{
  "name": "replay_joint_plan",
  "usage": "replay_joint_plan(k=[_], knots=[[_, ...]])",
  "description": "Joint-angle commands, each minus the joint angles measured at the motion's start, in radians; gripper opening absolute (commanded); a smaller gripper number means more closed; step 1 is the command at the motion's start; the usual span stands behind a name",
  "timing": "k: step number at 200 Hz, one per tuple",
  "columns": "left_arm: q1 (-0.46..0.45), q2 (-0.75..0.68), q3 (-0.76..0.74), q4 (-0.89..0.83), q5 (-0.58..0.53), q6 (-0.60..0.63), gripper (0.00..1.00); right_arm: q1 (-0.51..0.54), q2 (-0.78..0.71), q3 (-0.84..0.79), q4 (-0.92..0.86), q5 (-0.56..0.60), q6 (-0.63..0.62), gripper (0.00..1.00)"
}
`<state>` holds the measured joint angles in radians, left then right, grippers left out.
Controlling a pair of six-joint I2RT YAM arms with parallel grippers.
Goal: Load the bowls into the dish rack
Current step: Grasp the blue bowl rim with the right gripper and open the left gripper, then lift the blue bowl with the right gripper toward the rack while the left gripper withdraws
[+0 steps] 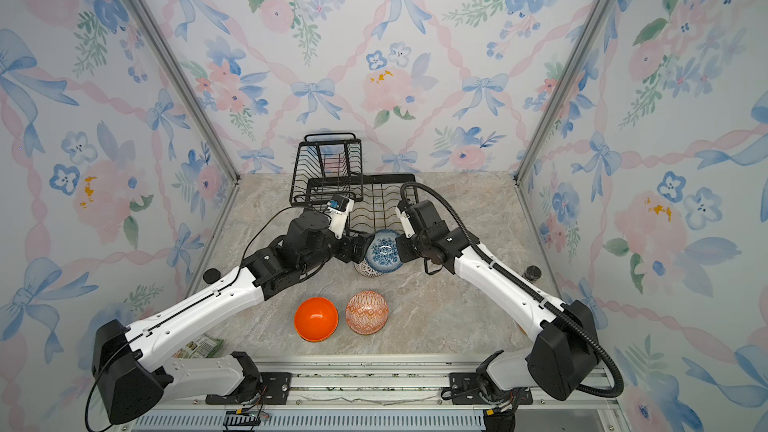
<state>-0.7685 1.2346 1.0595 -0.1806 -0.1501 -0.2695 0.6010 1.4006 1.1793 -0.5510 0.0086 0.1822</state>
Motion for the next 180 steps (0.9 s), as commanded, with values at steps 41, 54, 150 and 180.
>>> replay_joint_plan(k=[41, 54, 150, 180], knots=[[0.075, -0.094, -0.079, 0.009, 0.015, -0.013, 0.98, -0.031, -0.034, -0.014, 0.003, 0.001, -0.016, 0.00], [0.094, -0.106, -0.095, 0.007, 0.020, -0.014, 0.98, -0.033, -0.035, -0.018, 0.003, 0.002, -0.019, 0.00], [0.263, -0.174, -0.211, -0.023, 0.052, -0.028, 0.98, -0.079, -0.052, -0.028, 0.054, 0.014, -0.067, 0.00], [0.288, -0.180, -0.233, -0.023, 0.072, -0.024, 0.98, -0.101, -0.037, -0.013, 0.111, 0.036, -0.089, 0.00]])
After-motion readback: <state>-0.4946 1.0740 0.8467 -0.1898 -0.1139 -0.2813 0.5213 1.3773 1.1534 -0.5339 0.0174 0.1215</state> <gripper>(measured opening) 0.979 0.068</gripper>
